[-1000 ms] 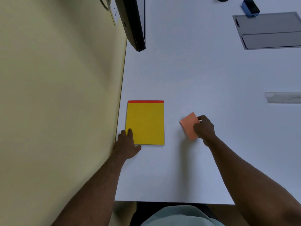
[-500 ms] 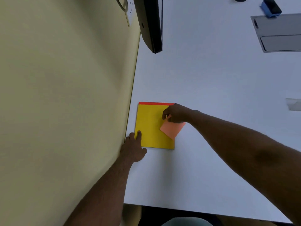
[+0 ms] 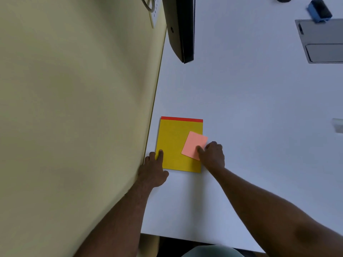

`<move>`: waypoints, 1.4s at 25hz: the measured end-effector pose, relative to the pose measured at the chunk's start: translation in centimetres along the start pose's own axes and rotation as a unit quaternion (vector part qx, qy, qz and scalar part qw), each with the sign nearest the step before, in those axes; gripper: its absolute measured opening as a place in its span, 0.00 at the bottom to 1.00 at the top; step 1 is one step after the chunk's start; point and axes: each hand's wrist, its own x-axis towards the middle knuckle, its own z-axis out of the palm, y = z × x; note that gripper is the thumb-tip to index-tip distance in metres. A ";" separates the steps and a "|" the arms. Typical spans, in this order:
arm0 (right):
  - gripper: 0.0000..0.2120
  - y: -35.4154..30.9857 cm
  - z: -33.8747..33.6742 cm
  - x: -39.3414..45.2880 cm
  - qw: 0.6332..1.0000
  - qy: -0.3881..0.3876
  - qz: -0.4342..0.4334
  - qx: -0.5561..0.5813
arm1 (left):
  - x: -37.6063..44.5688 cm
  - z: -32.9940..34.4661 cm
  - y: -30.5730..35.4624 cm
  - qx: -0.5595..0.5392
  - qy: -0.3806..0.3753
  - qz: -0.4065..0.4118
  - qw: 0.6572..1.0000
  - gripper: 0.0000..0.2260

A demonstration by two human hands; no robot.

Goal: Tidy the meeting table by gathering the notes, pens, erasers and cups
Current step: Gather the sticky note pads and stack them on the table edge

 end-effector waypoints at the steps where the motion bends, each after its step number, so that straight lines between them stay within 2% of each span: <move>1: 0.23 -0.2 0.2 0.3 1.000 0.005 -0.010 0.007 | 0.1 0.0 0.1 0.001 0.000 -0.002 1.000 0.39; 4: 0.19 -1.5 0.4 1.1 1.000 0.006 -0.025 0.015 | 0.0 0.0 0.1 0.004 -0.005 -0.007 1.000 0.40; 12: 0.21 -2.8 -0.9 3.1 0.999 -0.011 -0.043 0.012 | 0.6 -0.3 0.3 0.011 -0.012 -0.011 1.000 0.40; 25: 0.23 -2.4 -1.9 2.2 0.983 0.022 -0.142 -0.110 | 0.7 -1.2 1.1 0.005 -0.052 -0.027 0.998 0.40; 29: 0.27 -0.8 -2.4 1.9 0.980 0.019 -0.162 -0.118 | 0.2 -1.7 1.5 -0.002 -0.066 -0.062 0.996 0.40; 30: 0.28 -0.1 -2.7 1.7 0.979 0.013 -0.173 -0.109 | -0.2 -1.6 2.1 0.004 -0.048 -0.081 0.996 0.39; 32: 0.30 1.9 -3.4 1.2 0.969 0.006 -0.220 -0.114 | -1.4 -1.2 3.8 0.015 0.035 -0.089 0.995 0.37; 35: 0.35 3.7 -4.9 0.6 0.946 0.022 -0.283 -0.158 | -2.1 -1.0 6.8 -0.012 0.146 -0.048 0.988 0.35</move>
